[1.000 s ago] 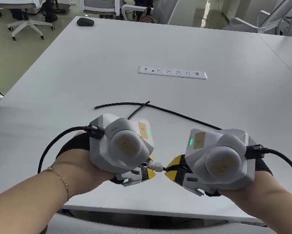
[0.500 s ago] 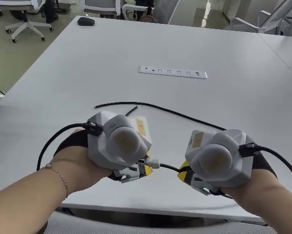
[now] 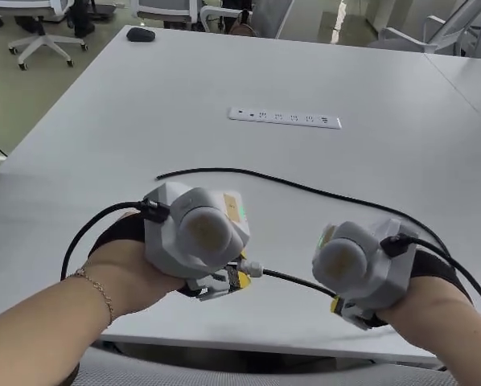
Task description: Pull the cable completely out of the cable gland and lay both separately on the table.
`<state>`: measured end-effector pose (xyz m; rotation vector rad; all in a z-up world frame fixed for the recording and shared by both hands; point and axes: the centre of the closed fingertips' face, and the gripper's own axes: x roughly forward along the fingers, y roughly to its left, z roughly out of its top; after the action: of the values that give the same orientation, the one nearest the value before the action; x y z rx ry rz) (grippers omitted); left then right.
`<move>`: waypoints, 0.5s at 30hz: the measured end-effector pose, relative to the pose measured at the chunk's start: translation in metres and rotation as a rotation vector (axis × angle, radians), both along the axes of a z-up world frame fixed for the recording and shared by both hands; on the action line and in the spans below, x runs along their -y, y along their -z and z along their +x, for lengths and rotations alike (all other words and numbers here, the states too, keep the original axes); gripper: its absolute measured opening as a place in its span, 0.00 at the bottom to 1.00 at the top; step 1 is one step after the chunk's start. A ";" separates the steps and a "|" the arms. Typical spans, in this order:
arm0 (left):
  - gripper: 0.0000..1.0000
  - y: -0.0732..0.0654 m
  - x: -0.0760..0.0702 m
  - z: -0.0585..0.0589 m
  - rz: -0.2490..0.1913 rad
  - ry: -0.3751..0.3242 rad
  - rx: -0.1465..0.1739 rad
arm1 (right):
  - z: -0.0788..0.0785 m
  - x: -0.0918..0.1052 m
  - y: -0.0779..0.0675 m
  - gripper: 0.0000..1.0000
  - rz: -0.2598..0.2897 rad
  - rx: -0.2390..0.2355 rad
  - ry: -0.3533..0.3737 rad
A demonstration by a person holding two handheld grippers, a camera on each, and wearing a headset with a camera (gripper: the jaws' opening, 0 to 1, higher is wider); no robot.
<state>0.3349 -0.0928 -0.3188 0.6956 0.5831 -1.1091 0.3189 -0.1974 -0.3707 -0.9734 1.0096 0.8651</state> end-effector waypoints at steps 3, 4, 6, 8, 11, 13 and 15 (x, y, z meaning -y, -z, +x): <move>0.17 0.001 0.000 -0.001 0.006 0.006 -0.001 | -0.002 -0.021 -0.006 0.19 0.089 0.010 -0.051; 0.17 0.001 0.000 -0.002 0.004 0.007 -0.002 | 0.000 -0.031 -0.011 0.19 0.137 0.023 -0.067; 0.17 0.001 0.001 -0.001 0.002 0.008 -0.002 | 0.002 -0.044 -0.020 0.20 0.210 0.041 -0.085; 0.17 0.001 0.001 -0.001 0.003 0.010 -0.001 | 0.002 -0.059 -0.030 0.20 0.304 0.055 -0.095; 0.17 0.003 0.002 -0.003 0.009 0.018 -0.004 | 0.005 -0.064 -0.039 0.18 0.342 0.082 -0.104; 0.17 0.004 0.002 -0.004 0.014 0.020 -0.007 | 0.004 -0.065 -0.039 0.15 0.346 0.083 -0.118; 0.17 0.005 0.003 -0.004 0.016 0.029 -0.006 | 0.006 -0.067 -0.042 0.09 0.362 0.091 -0.117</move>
<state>0.3305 -0.0956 -0.3236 0.7166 0.5894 -1.1345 0.3253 -0.1304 -0.3288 -0.7594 0.6924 1.0489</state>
